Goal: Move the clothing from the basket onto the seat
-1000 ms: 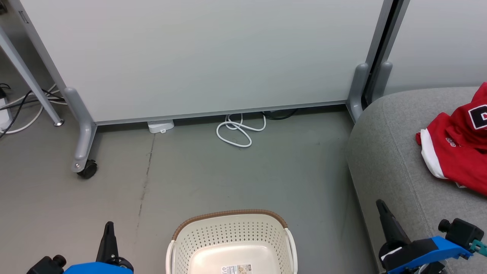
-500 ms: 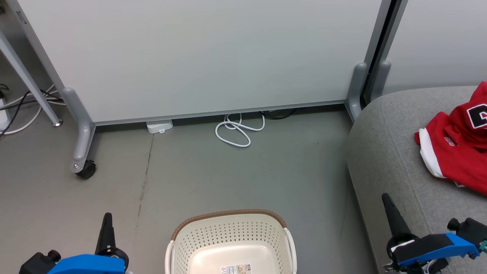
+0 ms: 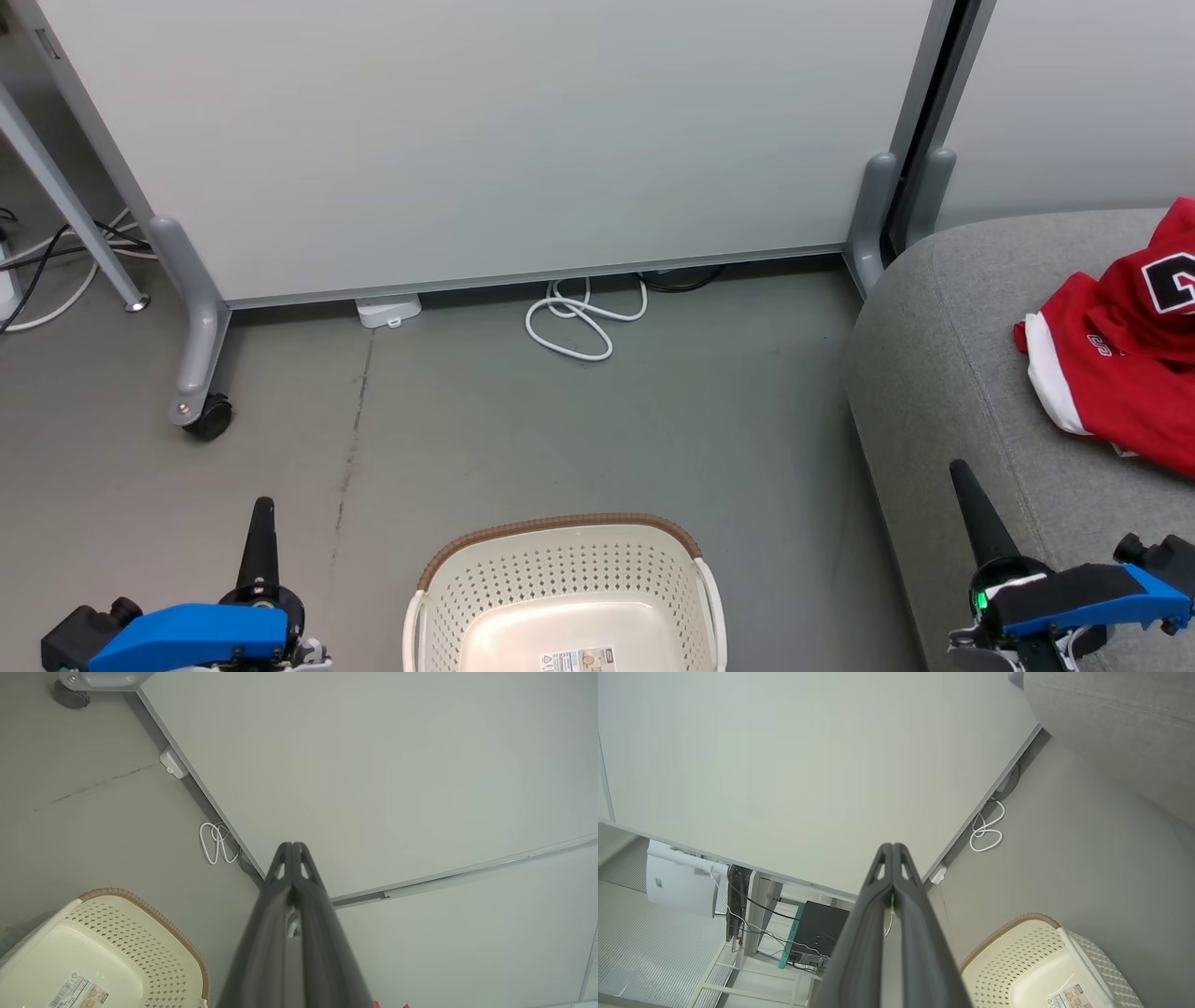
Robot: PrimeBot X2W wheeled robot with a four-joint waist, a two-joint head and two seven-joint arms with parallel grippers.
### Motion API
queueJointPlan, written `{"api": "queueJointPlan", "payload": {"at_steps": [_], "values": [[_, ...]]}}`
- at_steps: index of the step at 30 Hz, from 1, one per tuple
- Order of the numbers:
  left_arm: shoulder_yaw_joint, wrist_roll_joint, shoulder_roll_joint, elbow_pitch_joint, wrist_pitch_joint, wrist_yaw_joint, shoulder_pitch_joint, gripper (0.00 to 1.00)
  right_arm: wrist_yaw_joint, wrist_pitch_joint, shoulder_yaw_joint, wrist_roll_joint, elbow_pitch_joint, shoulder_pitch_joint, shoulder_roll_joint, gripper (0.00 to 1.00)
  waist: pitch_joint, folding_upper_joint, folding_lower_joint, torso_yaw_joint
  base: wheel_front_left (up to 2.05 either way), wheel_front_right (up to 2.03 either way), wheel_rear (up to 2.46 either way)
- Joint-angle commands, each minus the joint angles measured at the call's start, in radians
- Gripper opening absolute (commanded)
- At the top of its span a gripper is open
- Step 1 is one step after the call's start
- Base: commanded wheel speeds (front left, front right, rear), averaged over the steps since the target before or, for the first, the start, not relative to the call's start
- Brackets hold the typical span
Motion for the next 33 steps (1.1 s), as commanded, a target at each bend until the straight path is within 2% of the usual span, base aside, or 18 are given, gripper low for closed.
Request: {"api": "queueJointPlan", "payload": {"at_steps": [1,33], "values": [[0.006,-0.022,0.003,-0.013,0.006,-0.007,-0.023,0.0,0.001,0.003,-0.005,0.025,-0.011,-0.023,-0.002,0.0,0.0,-0.0001,0.0,0.0,0.0,0.0,0.0],[0.024,-0.263,-0.003,-0.047,0.074,-0.01,-0.06,0.0,0.001,0.031,-0.034,0.298,-0.011,-0.043,-0.002,0.0,0.001,-0.0001,0.0,-0.01,0.0,0.0,0.0]]}}
